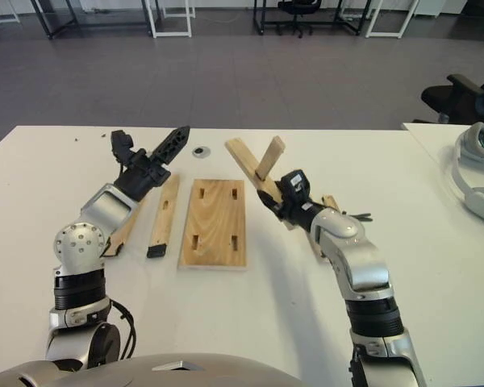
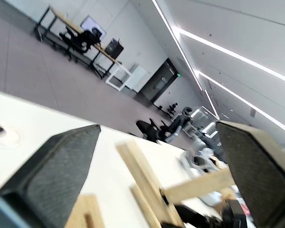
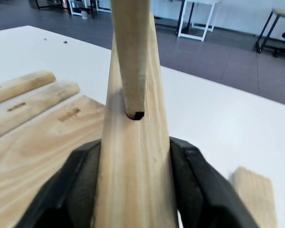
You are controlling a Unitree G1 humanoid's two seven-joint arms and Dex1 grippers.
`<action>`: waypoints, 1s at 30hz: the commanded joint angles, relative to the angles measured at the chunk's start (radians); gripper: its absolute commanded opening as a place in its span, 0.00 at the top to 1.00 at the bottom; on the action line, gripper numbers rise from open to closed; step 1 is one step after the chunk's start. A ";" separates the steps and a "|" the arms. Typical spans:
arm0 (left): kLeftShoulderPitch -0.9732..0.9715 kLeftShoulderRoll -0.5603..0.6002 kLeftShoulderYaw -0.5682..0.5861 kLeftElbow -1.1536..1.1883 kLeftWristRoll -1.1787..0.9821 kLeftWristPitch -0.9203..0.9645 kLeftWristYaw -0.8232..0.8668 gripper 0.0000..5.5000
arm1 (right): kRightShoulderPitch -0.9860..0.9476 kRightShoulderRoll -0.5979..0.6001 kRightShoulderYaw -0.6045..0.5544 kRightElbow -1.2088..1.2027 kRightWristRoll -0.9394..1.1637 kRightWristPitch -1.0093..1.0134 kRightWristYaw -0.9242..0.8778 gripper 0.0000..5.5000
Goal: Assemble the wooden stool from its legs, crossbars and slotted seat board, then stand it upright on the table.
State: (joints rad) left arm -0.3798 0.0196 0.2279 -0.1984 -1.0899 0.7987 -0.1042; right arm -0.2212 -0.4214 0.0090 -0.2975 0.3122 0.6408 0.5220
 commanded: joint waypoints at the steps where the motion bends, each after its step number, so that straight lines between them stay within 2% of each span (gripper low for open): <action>1: -0.042 -0.056 0.014 -0.003 -0.132 0.059 0.127 0.19 | -0.064 -0.002 0.038 -0.079 0.032 -0.038 0.064 0.62; 6: -0.037 -0.080 0.008 -0.035 -0.229 0.063 0.211 0.19 | -0.043 -0.001 0.063 -0.164 0.094 -0.043 0.123 0.62; 24: 0.115 -0.104 -0.057 -0.128 -0.229 -0.019 0.299 0.72 | 0.005 -0.021 0.083 -0.221 0.110 -0.050 0.134 0.62; 29: 0.155 -0.095 -0.073 -0.163 -0.243 -0.026 0.346 0.81 | 0.018 -0.027 0.094 -0.232 0.110 -0.052 0.141 0.62; 30: 0.159 -0.089 -0.071 -0.167 -0.246 -0.030 0.350 0.81 | 0.021 -0.027 0.098 -0.236 0.110 -0.051 0.142 0.55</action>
State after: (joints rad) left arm -0.2428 -0.0765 0.1573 -0.3597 -1.3333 0.7750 0.2193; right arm -0.1950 -0.4445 0.1068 -0.4977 0.4066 0.6030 0.6603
